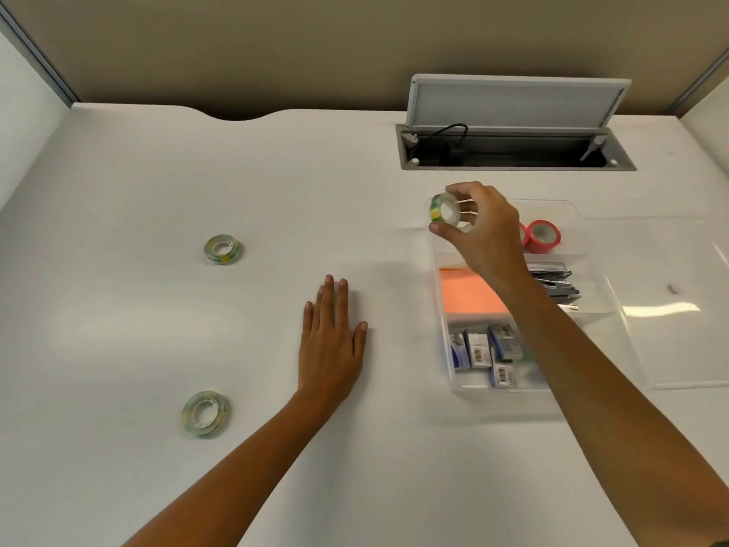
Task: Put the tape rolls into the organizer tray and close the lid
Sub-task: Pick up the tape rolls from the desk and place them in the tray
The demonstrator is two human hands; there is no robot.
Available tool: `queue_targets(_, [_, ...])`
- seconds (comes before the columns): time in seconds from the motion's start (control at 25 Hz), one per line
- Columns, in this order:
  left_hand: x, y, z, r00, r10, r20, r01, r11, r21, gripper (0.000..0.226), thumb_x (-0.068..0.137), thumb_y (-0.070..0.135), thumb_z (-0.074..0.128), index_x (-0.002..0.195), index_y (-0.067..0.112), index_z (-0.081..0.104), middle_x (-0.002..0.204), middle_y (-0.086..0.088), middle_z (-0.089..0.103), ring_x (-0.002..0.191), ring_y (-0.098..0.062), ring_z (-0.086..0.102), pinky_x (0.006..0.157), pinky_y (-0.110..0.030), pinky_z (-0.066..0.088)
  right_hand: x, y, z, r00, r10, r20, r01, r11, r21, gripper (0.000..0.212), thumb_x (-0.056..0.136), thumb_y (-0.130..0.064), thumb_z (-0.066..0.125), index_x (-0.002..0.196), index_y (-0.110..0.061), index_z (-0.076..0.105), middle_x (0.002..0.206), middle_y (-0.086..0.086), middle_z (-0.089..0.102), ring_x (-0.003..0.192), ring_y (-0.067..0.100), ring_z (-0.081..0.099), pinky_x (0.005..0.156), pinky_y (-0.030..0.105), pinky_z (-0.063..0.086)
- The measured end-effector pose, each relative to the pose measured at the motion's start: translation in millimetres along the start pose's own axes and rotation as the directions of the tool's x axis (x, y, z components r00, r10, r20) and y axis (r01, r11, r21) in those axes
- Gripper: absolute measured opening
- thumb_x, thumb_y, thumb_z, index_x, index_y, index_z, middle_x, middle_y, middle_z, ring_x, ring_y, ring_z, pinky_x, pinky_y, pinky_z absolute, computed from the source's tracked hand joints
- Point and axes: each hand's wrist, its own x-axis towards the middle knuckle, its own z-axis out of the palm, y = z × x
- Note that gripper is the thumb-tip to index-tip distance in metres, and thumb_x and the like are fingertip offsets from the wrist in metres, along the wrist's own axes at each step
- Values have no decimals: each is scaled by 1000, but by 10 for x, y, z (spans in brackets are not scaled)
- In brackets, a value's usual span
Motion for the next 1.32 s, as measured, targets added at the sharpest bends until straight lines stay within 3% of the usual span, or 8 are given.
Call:
queue_targets(0.2, [4,24,67,1000,-10,-16,11,997,81,64,97,45,22,152,17,5,161,-4,6,148,-17,3,121,-38,7,264,401,-81,996,-3,85,17,986,-167,49,69,-22,81,113,-12,60,116,11,63,103,26,58,91,39,51])
queue_targets(0.48, [19,17,87,1000,-15,-2,16,992,127,65,97,47,18,152,17,7,162,-2,5,149,-15,0,121,-37,5,462,500,50,907,-20,421,225,867,-444,51,68,-24,82,114,-18,62,112,9,68,97,30,62,71,30,38])
queue_targets(0.68, [19,27,74,1000,-26,-4,26,994,103,65,97,48,17,152,17,4,162,0,3,148,-12,-1,121,-34,3,525,612,179,865,-77,496,357,789,-500,35,77,-14,73,111,-13,66,103,17,71,90,36,65,76,35,50])
queue_targets(0.84, [29,28,75,999,-38,-4,38,995,91,64,97,47,20,152,17,5,161,0,4,148,-12,0,121,-35,5,535,691,200,856,-74,512,347,815,-463,28,80,-13,71,106,-3,70,103,20,72,90,36,66,84,38,52])
queue_targets(1.16, [22,30,71,999,-39,-2,39,992,116,65,97,47,18,152,15,7,161,-1,5,149,-13,1,121,-34,4,552,711,204,863,-94,496,330,849,-413,33,72,-11,79,104,-5,71,103,18,70,89,32,64,83,38,54])
queue_targets(1.32, [14,14,84,999,-38,0,38,990,136,65,97,48,16,152,14,9,161,-1,7,148,-14,1,121,-33,2,483,666,145,924,-117,365,258,894,-366,25,75,-9,75,100,-4,71,104,18,69,87,33,64,79,33,50])
